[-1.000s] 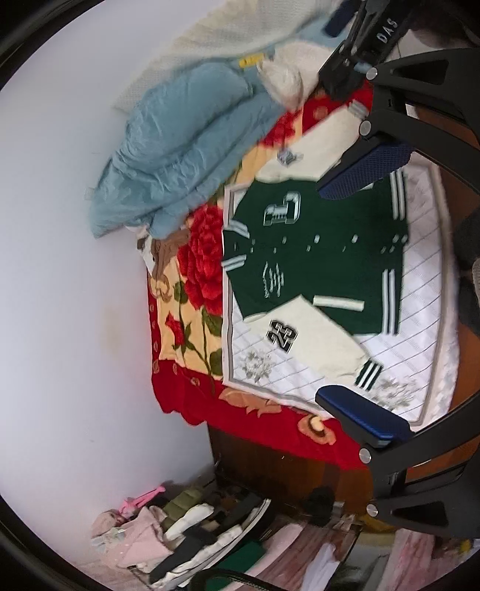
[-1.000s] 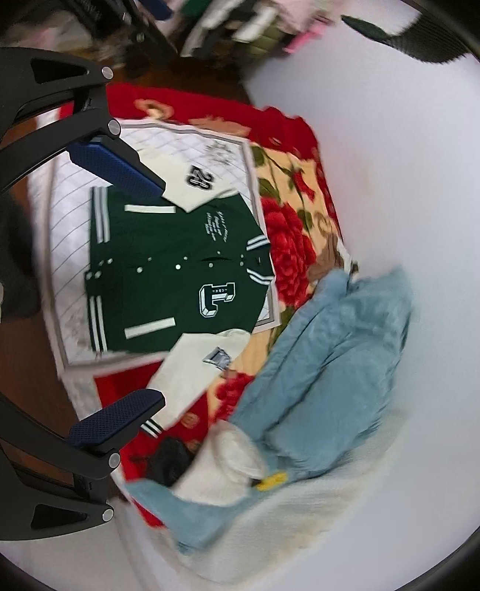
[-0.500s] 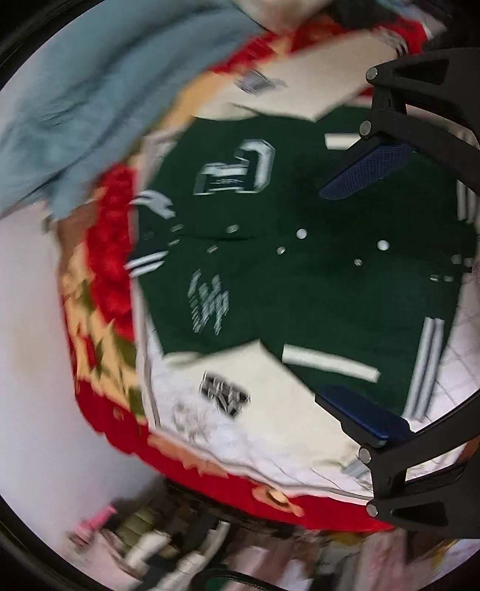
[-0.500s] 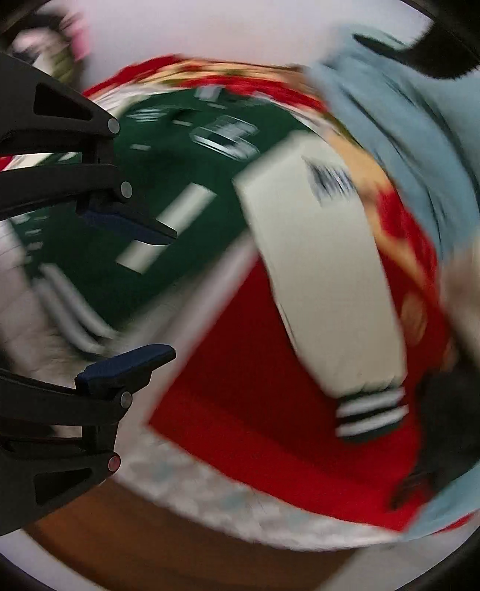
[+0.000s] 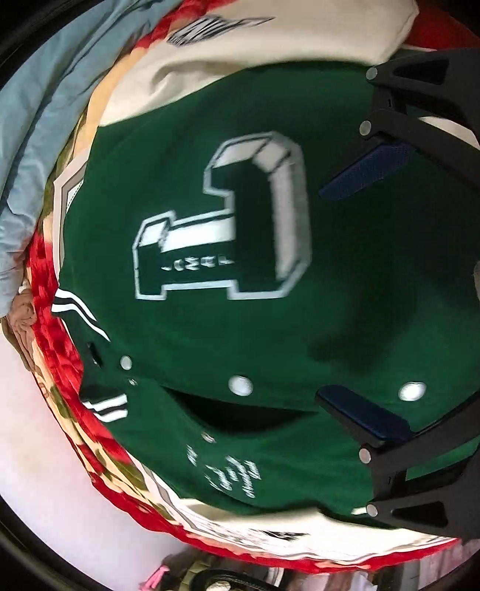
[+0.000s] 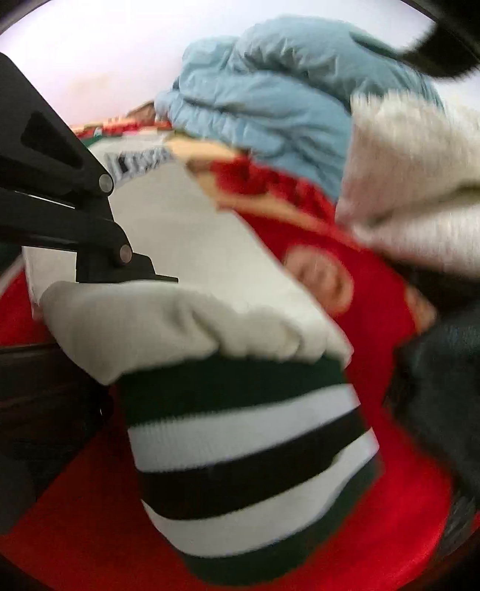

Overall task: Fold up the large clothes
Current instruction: 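Grasp the cream sleeve cuff with the right tool while the left tool approaches the other sleeve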

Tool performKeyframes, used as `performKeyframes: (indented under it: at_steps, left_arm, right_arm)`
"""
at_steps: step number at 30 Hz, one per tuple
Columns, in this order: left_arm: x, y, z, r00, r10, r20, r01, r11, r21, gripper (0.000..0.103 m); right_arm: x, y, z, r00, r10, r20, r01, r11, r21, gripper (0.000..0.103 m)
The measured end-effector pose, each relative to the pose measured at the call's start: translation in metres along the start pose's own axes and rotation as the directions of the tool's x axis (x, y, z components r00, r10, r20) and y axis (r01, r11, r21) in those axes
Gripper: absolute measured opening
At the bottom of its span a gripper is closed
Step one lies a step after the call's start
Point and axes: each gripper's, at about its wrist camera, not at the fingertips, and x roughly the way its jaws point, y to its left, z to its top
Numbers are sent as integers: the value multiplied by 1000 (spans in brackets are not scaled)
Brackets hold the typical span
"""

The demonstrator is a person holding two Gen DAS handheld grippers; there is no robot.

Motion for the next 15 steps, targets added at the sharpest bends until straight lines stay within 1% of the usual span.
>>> performKeyframes:
  at_steps: [2, 4, 6, 8, 9, 10, 11, 13, 15]
  left_arm:
    - [3, 10, 11, 1000, -1, 13, 1, 1000, -31, 103]
    - [2, 29, 22, 1000, -2, 19, 4, 997, -74, 103]
    - [1, 52, 30, 1000, 10, 16, -8, 993, -119, 103]
    - [-5, 87, 32, 1000, 25, 9, -23, 983, -180, 103]
    - [-6, 103, 33, 999, 35, 4, -34, 978, -205, 103]
    - [-8, 117, 33, 999, 42, 1, -40, 973, -225, 103]
    - [-11, 133, 31, 998, 56, -1, -54, 967, -248, 103]
    - [-16, 177, 21, 994, 106, -2, -102, 948, -300, 103]
    - [-20, 207, 12, 988, 156, -2, -147, 930, -337, 103]
  right_arm:
    - [-5, 32, 0, 1000, 15, 5, -15, 998, -63, 5]
    - [-16, 73, -5, 999, 54, 4, -53, 989, -141, 5]
    - [-27, 124, -19, 995, 98, -22, -100, 969, -228, 4]
    - [-29, 175, -40, 990, 123, -62, -136, 942, -306, 4]
    - [-27, 204, -56, 986, 136, -97, -162, 923, -348, 4]
    - [-25, 223, -71, 981, 144, -127, -183, 907, -378, 4]
    - [-19, 252, -95, 974, 146, -171, -206, 883, -422, 4]
    - [-1, 298, -144, 957, 132, -256, -248, 831, -497, 4]
    - [26, 339, -208, 936, 87, -342, -283, 764, -579, 4]
